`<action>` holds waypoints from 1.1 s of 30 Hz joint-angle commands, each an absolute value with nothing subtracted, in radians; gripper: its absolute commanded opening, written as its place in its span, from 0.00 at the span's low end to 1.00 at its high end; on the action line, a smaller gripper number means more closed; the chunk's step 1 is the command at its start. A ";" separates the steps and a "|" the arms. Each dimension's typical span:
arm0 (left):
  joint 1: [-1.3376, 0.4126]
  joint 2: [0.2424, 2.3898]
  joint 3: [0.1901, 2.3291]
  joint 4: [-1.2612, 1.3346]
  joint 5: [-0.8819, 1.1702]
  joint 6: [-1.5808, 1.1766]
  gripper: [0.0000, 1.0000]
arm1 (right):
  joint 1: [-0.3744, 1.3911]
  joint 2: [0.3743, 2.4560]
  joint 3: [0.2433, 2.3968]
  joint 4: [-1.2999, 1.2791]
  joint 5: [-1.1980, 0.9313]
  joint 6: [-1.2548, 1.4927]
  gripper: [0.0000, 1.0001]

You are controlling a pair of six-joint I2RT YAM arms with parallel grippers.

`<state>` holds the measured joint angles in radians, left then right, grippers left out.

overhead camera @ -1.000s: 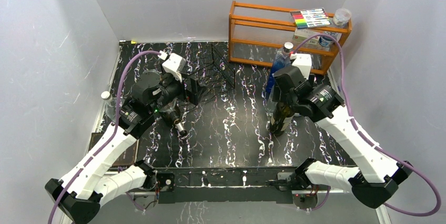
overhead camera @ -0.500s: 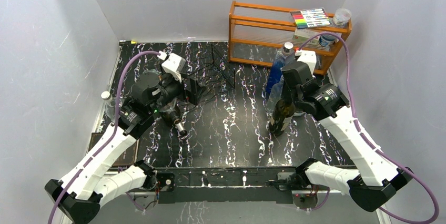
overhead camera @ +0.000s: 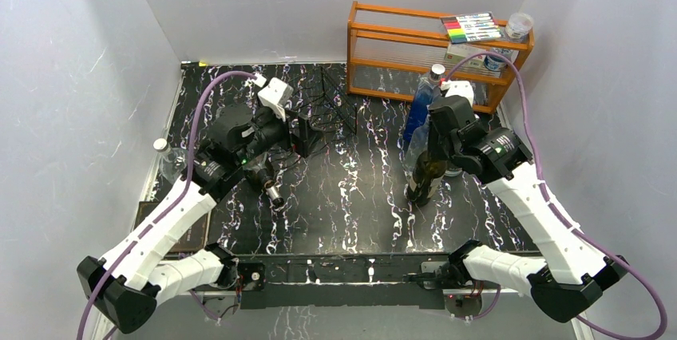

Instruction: Put the wine bottle on the wine rack

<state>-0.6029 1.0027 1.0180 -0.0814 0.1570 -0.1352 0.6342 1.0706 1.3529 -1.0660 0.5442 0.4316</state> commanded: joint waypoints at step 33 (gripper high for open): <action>-0.772 1.053 0.735 0.156 0.450 -0.143 0.96 | 0.633 1.107 1.355 -0.523 -0.212 0.515 0.00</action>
